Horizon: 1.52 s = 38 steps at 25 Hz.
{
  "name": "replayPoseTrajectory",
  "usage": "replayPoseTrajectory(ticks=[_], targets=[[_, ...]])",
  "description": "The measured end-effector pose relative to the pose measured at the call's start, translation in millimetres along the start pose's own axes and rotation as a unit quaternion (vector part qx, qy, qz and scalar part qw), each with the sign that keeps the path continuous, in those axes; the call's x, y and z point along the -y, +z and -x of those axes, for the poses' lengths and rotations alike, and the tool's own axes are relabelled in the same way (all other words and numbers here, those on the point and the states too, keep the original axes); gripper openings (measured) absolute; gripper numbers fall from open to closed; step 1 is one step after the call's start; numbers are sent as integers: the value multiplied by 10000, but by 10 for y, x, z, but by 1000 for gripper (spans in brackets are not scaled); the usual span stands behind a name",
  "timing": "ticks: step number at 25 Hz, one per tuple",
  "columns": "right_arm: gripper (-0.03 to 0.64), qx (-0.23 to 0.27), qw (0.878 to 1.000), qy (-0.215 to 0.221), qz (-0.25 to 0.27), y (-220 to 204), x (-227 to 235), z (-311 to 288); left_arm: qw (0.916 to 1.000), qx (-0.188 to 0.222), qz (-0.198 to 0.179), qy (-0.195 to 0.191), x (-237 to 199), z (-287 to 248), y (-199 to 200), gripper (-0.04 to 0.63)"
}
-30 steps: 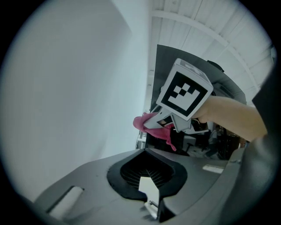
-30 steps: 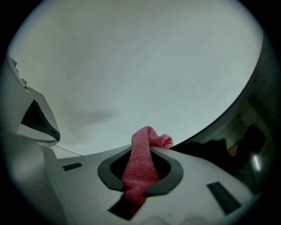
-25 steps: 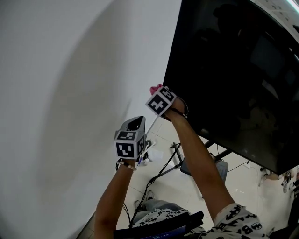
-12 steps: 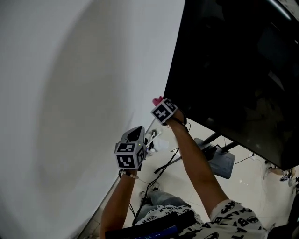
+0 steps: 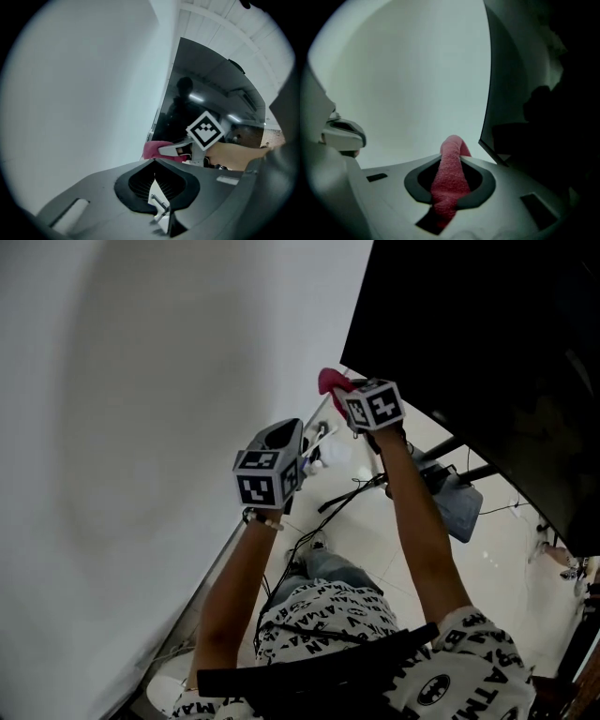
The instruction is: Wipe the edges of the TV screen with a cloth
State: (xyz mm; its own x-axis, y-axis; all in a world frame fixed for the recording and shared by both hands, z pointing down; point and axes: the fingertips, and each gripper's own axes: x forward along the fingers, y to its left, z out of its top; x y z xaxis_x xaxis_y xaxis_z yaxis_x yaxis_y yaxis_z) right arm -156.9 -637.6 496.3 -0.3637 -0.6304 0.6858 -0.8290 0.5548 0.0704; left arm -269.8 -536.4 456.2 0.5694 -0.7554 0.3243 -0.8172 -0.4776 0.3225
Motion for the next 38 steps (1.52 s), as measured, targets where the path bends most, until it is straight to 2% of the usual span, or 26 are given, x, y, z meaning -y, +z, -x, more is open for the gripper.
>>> replayPoseTrajectory(ticks=[4, 7, 10, 14, 20, 23, 25, 31, 38], targets=[[59, 687, 9966, 398, -238, -165, -260, 599, 10000, -74, 31, -40, 133, 87, -113, 3], [60, 991, 9925, 475, -540, -346, -375, 1008, 9995, -76, -139, -291, 323, 74, -130, 3], [60, 1281, 9877, 260, -859, -595, -397, 1362, 9984, -124, -171, -515, 528, 48, -256, 3], [60, 1634, 9769, -436, -1307, -977, -270, 1761, 9957, -307, -103, -868, 802, -20, -490, 3], [60, 1670, 9615, -940, -1971, -1543, -189, 2115, 9924, -553, -186, -1082, 1107, -78, -685, 3], [60, 1730, 9500, -1147, -2335, -1698, -153, 2268, 9895, -668, -307, -1245, 1257, -126, -707, 3], [60, 1739, 9465, -1177, -2451, -1743, -137, 2323, 9886, -675, -346, -1297, 1339, -142, -697, 3], [60, 1814, 9444, -1226, -2453, -1680, -96, 2505, 9865, -589, -433, -1464, 1571, -140, -555, 3], [60, 1881, 9443, -1162, -2437, -1576, -96, 2493, 9858, -623, -427, -1497, 1580, -160, -535, 3]])
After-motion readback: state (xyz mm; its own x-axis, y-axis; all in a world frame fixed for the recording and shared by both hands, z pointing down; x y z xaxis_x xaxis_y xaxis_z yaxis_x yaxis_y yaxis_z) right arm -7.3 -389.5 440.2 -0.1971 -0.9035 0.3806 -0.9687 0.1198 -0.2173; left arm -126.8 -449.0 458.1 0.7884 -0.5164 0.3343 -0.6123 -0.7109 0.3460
